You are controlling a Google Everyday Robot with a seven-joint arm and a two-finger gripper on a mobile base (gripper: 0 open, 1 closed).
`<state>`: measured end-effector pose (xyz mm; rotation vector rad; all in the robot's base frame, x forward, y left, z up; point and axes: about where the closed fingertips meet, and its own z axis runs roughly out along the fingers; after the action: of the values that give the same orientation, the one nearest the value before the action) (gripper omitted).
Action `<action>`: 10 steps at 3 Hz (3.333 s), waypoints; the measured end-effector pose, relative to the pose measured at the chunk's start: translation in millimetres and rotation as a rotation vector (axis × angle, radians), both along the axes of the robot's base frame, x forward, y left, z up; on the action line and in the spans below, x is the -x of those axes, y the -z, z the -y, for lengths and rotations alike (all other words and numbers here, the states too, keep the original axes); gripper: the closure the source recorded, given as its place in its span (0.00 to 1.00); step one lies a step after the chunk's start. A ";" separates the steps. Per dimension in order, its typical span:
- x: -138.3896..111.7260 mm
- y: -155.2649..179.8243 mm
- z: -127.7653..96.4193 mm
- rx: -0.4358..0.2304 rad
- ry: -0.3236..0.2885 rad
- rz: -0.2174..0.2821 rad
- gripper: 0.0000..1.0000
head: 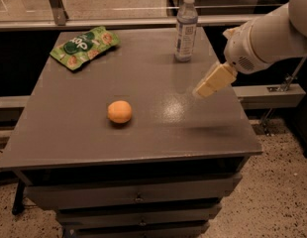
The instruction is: Pick blue plastic bottle
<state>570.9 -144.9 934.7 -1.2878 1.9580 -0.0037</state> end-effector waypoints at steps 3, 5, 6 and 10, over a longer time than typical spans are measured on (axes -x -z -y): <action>-80.1 28.0 -31.3 -0.134 0.087 0.046 0.00; -109.2 45.4 -19.5 -0.334 0.215 0.108 0.00; -145.9 52.8 -19.7 -0.469 0.280 0.156 0.00; -241.1 43.9 -58.9 -0.686 0.270 0.254 0.43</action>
Offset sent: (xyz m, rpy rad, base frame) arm 0.1321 0.0402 -0.0460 0.2251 -0.0621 -0.1506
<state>812.0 -86.0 890.8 -0.5438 1.6789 0.3262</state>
